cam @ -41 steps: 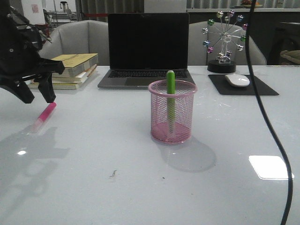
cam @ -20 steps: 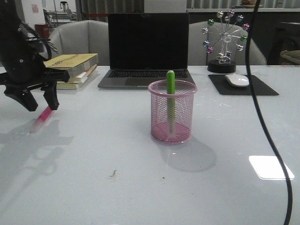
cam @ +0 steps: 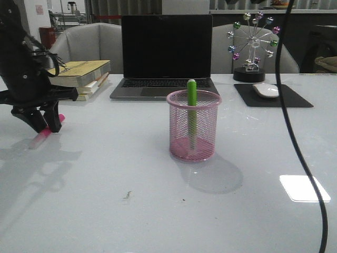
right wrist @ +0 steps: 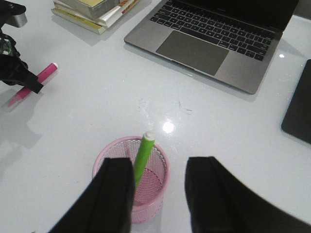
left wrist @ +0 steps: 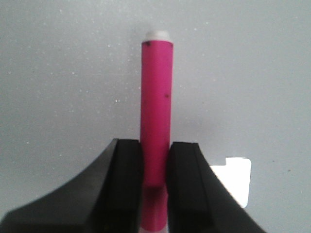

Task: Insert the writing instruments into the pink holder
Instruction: 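Lower left gripper and close it on the pink marker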

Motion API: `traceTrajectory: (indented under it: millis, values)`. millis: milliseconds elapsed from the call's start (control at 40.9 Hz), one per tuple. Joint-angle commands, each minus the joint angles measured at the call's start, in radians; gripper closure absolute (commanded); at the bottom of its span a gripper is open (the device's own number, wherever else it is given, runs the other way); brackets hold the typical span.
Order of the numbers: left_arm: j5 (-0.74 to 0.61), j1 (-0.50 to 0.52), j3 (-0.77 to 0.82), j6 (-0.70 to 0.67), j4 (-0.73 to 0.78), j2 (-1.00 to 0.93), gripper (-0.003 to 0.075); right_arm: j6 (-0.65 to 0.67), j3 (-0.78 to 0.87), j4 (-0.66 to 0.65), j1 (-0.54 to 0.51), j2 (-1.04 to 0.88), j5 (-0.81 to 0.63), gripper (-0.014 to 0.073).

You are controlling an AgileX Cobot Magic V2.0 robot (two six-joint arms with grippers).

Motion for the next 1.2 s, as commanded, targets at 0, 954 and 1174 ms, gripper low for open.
traceTrajectory:
  millis: [0,954,1174]
  values:
    - [-0.008,-0.004,-0.025,-0.009,-0.012,-0.049,0.0629,-0.009,-0.040,0.002,-0.006,-0.041,-0.067,0.0212]
    - [-0.164,-0.010,-0.027,0.002,-0.016,-0.175,0.0629,-0.009,-0.040,0.002,-0.006,-0.041,-0.057,0.0212]
    - [-0.221,-0.049,-0.027,0.031,-0.016,-0.233,0.0629,-0.009,-0.040,0.002,-0.006,-0.041,-0.062,0.0212]
